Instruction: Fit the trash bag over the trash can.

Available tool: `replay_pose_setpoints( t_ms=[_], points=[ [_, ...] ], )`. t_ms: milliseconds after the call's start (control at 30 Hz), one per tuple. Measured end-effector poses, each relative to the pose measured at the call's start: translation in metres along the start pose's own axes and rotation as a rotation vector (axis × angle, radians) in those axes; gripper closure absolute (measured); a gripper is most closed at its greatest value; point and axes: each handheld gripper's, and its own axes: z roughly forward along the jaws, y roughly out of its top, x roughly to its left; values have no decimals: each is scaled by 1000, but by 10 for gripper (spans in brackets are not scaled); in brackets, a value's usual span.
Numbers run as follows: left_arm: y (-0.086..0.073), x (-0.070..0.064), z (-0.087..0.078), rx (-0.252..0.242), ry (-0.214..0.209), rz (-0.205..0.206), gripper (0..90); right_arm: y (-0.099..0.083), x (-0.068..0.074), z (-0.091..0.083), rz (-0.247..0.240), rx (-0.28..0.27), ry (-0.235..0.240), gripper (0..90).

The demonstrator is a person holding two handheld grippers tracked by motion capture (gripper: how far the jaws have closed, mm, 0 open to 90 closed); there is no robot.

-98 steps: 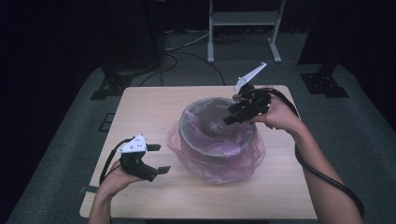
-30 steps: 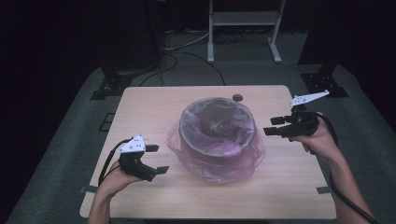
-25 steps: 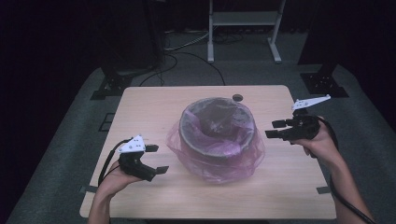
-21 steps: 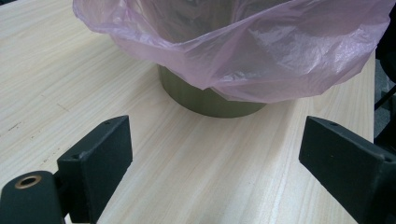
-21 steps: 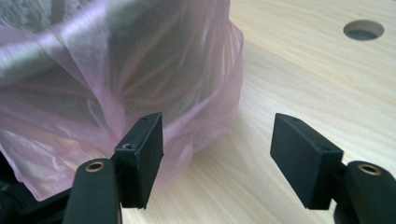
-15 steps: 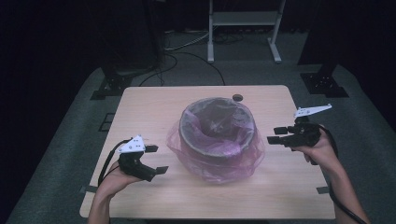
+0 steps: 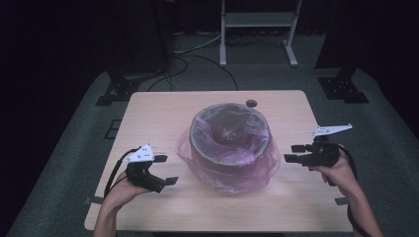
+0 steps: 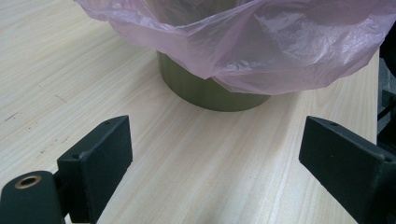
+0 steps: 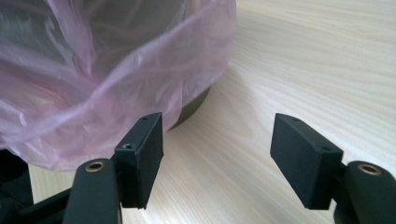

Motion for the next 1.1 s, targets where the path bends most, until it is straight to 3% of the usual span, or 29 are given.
replay_pose_setpoints(
  t_ms=[433, 800, 1100],
  points=[
    [-1, 0, 0, 8, 0, 1, 84, -31, 0, 3, 32, -13, 4, 338],
    [-3, 0, 1, 11, -1, -7, 84, -51, 7, 6, 30, -28, 0, 338],
    [-4, 0, 1, 13, -4, -10, 84, -65, 15, 2, 24, -47, -34, 338]
  ],
)
